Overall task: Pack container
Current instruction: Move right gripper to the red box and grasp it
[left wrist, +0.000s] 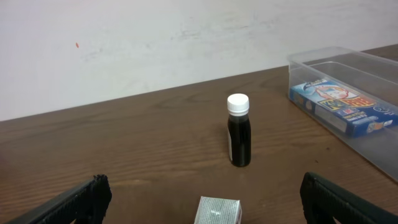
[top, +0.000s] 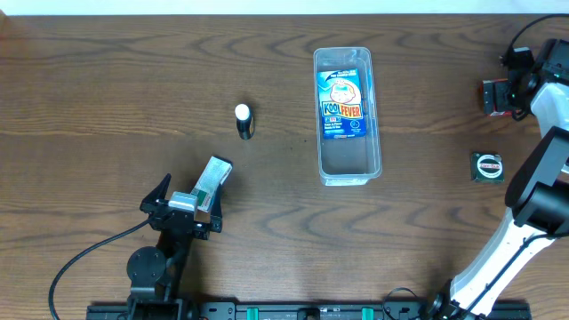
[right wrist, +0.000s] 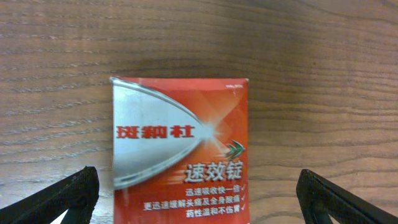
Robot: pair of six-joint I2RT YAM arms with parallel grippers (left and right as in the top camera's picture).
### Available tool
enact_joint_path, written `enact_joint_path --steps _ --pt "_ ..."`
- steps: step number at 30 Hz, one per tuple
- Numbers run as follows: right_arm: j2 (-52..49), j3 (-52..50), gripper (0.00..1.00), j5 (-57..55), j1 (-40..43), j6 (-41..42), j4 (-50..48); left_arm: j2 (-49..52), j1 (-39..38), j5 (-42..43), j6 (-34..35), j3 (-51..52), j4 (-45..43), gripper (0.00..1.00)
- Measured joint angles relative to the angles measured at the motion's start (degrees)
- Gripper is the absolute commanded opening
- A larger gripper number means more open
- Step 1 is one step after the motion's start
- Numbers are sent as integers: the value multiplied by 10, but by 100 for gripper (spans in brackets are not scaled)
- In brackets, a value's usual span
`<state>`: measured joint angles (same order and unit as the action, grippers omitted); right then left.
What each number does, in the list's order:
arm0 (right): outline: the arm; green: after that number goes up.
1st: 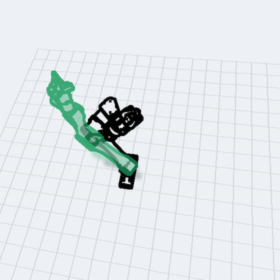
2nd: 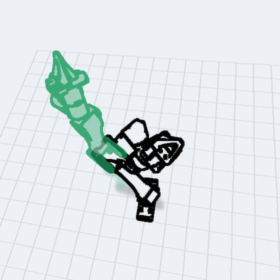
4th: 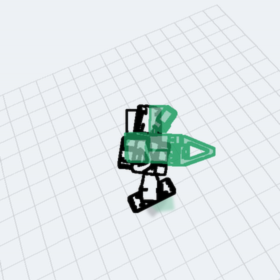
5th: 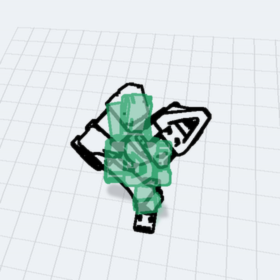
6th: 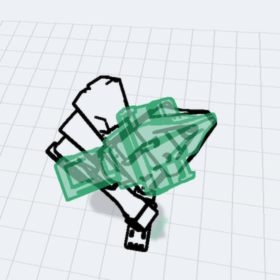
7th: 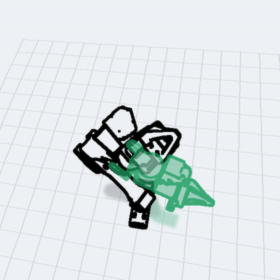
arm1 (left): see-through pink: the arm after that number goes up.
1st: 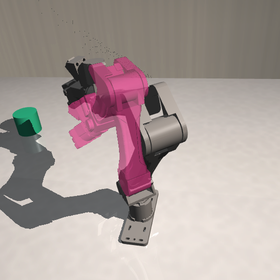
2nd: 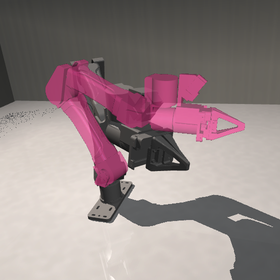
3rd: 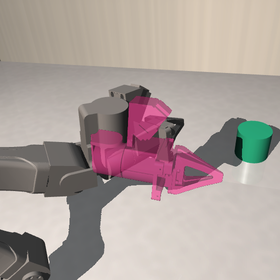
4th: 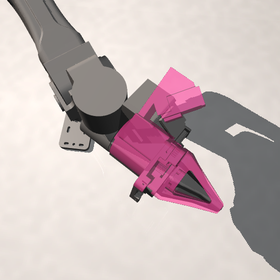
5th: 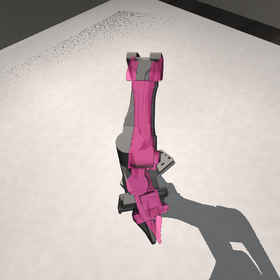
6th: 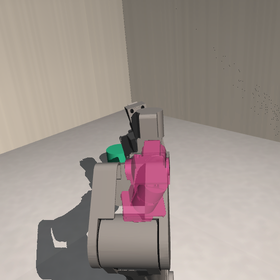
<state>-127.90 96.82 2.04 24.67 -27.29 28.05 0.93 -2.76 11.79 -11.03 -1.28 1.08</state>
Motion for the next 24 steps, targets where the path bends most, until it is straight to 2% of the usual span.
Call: enact_joint_path --steps 18,22,24 --pt "-30 0 99 46 3 0 -7 0 0 0 0 0 0 98" --pt "-30 0 92 48 3 0 -7 0 0 0 0 0 0 98" --pt "-30 0 84 49 3 2 -6 0 0 0 0 0 0 98"
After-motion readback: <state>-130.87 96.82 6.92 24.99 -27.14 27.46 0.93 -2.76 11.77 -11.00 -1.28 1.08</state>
